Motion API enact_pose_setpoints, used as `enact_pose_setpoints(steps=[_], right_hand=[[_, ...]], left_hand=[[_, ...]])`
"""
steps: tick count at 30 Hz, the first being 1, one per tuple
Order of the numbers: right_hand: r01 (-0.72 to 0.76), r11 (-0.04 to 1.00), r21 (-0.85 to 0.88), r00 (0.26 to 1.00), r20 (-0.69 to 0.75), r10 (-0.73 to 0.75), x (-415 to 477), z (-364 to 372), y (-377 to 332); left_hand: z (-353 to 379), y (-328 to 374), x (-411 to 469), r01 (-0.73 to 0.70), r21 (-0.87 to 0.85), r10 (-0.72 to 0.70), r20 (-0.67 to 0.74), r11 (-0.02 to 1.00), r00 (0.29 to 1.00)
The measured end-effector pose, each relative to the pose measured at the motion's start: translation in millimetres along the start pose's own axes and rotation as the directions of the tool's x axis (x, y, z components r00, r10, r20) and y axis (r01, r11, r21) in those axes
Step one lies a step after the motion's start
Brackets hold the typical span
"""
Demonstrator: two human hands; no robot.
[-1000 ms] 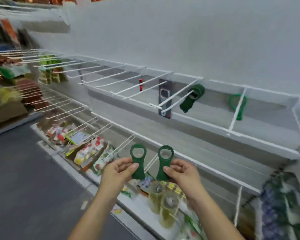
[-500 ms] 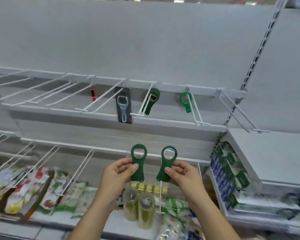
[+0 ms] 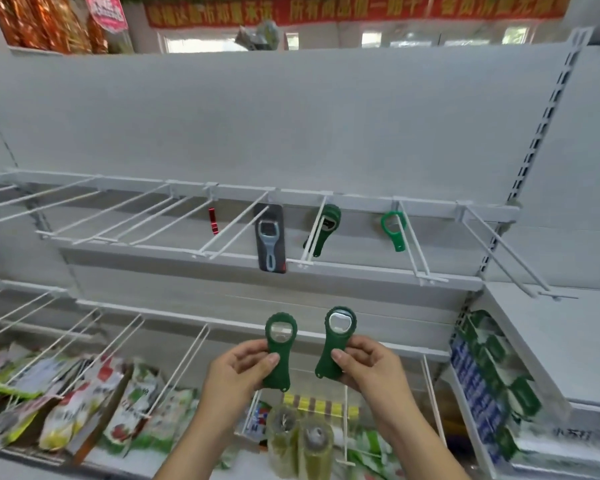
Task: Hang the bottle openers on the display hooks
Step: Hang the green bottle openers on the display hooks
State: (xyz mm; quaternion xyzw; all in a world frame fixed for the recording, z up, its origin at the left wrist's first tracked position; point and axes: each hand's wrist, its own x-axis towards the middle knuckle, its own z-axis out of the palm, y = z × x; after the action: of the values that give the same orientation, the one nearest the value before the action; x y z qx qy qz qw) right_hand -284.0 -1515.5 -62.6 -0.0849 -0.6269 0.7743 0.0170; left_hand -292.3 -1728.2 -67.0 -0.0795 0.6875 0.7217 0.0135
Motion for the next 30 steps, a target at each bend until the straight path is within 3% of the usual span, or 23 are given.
enact_pose_setpoints(steps=[8,16,30], right_hand=[[0.114,0.993,-0.035,0.991,-0.068,-0.117,-3.4,28.4,-21.2],[0.278,0.96,0.01,0.96,-0.047,-0.278,-11.9,53.2,-53.9],[0.271,0.957,0.101,0.963,-0.023,-0.27,-1.8,74.4,-46.2]], left_hand=[[-19.3,12.7,24.1,-0.068,-0.018,0.07,0.105,0.998,0.992],[-26.3,21.5,36.6,-0.085,-0.045,0.09,0.146,0.995,0.985],[-43.9,21.7,37.9,-0.099,-0.042,0.104,0.123,0.994,0.987]])
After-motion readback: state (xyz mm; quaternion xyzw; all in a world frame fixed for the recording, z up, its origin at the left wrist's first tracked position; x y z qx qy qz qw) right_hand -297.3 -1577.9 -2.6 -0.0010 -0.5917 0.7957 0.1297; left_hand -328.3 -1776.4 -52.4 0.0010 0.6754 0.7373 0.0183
